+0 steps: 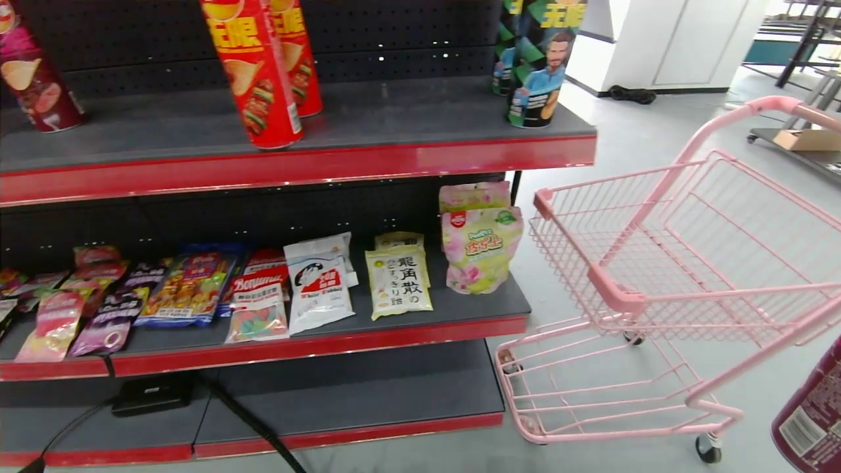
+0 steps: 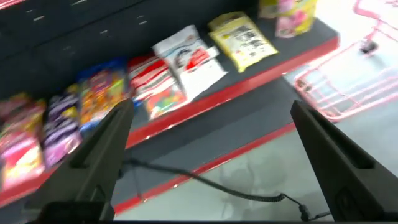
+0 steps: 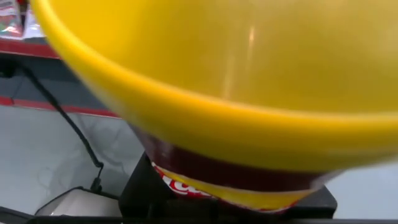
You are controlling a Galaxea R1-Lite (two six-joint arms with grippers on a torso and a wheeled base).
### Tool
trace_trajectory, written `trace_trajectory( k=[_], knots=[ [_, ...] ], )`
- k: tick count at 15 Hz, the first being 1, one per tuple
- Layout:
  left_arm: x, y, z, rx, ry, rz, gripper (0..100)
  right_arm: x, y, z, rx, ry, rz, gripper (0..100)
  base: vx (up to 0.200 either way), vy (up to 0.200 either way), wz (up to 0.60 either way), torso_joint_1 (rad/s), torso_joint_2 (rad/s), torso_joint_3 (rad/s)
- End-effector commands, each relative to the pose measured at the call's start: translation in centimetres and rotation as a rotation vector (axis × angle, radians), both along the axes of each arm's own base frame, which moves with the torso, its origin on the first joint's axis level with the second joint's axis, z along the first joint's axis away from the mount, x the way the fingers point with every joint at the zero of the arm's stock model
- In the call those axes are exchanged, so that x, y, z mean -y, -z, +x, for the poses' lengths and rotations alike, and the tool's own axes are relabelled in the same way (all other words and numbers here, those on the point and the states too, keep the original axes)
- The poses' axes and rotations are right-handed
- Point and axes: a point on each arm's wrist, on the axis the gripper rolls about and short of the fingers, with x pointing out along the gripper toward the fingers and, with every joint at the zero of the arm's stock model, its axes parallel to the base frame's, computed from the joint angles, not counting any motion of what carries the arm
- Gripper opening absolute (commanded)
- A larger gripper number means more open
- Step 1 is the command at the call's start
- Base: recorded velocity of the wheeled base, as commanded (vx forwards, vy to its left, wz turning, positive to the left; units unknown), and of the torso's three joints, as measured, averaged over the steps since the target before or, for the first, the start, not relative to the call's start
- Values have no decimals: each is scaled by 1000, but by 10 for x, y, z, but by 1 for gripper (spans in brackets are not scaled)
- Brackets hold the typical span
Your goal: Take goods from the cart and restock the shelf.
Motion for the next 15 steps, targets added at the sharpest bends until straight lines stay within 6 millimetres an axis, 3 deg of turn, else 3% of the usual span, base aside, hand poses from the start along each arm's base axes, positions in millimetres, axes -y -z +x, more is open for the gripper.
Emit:
trace_trajectory(
  k=[1, 4, 7, 15],
  knots=[
    [0, 0, -1, 6, 0, -1, 100, 0, 0, 1, -4, 2, -1, 0, 0, 0, 0, 0, 0, 0],
    [-1, 0, -2, 13, 3, -3, 100, 0, -2, -1, 22, -9, 19, 0, 0, 0, 0, 0, 0, 0],
    [-1, 2, -4, 14, 4, -4, 100, -3, -4, 2, 103, -82, 87, 0, 0, 200, 0, 2, 1, 2],
    [-2, 2, -7, 31, 4, -7, 100, -2, 4, 0, 100, -89, 31, 0, 0, 200, 0, 4, 1, 3]
  ],
)
